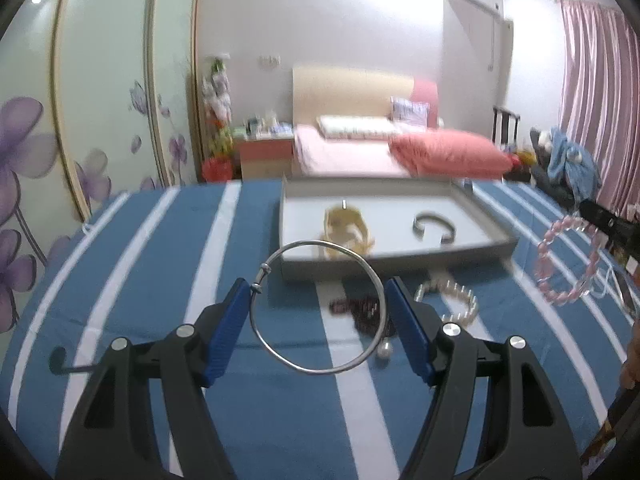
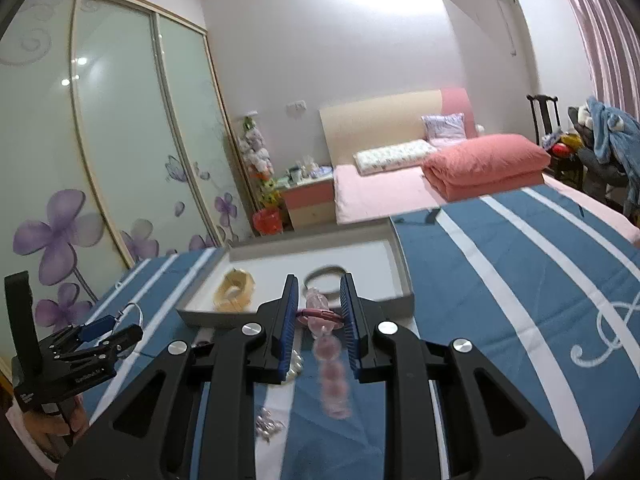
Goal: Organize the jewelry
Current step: 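Carry the silver bangle and pink bracelet into the grey tray and open both tools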
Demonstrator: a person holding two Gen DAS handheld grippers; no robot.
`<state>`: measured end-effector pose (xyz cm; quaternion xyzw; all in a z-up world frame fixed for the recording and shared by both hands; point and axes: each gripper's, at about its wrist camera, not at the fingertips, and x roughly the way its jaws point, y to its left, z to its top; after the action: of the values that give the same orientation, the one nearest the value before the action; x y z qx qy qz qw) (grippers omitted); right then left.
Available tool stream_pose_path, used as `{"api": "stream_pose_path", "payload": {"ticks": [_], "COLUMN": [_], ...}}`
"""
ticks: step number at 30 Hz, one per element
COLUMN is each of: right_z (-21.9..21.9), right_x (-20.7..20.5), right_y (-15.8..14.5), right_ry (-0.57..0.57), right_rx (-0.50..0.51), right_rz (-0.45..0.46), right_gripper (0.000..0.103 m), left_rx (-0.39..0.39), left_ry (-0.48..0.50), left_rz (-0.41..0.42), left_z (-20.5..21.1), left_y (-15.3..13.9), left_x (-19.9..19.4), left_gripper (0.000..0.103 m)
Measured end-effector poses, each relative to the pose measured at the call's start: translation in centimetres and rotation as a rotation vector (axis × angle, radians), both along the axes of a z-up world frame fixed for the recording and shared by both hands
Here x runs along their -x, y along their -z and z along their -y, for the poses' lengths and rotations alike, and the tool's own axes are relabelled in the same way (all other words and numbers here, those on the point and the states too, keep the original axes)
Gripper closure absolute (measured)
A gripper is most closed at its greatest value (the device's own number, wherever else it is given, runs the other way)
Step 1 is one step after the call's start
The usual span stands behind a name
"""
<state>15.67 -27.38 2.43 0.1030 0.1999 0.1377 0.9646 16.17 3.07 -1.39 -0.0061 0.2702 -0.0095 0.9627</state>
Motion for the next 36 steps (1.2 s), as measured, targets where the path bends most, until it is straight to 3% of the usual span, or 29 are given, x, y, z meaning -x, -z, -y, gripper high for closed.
{"api": "stream_pose_path", "payload": {"ticks": [5,10,22,36], "right_z": [-0.5,-0.9,-2.3,-3.6], "right_x": [0.2,0.0,-1.6,-6.5], "right_y": [-1.5,-2.1,-3.8,-3.8], "right_ry": [-0.016,-0.022,-0.033,-0.026], "right_rx": [-0.007,-0.006,0.001,-0.004], "right_rz": [0.061,0.090,0.148,0.144], "right_gripper": [0.080,0.080,0.080,0.080], "left_rx": [-0.009,-0.007,0.003,-0.011], "left_ry": [-0.019,-0.009,0.017,0.033], "left_rz": [0.131,0.195,0.249,0.269], "left_z": [0.3,0.9,2.4,4.5], "left_y": [-2.8,-4.5,-6.0,-5.6], "left_x": [1.2,1.3,-1.3,-8.7], "left_gripper": [0.035,0.035,0.035,0.035]}}
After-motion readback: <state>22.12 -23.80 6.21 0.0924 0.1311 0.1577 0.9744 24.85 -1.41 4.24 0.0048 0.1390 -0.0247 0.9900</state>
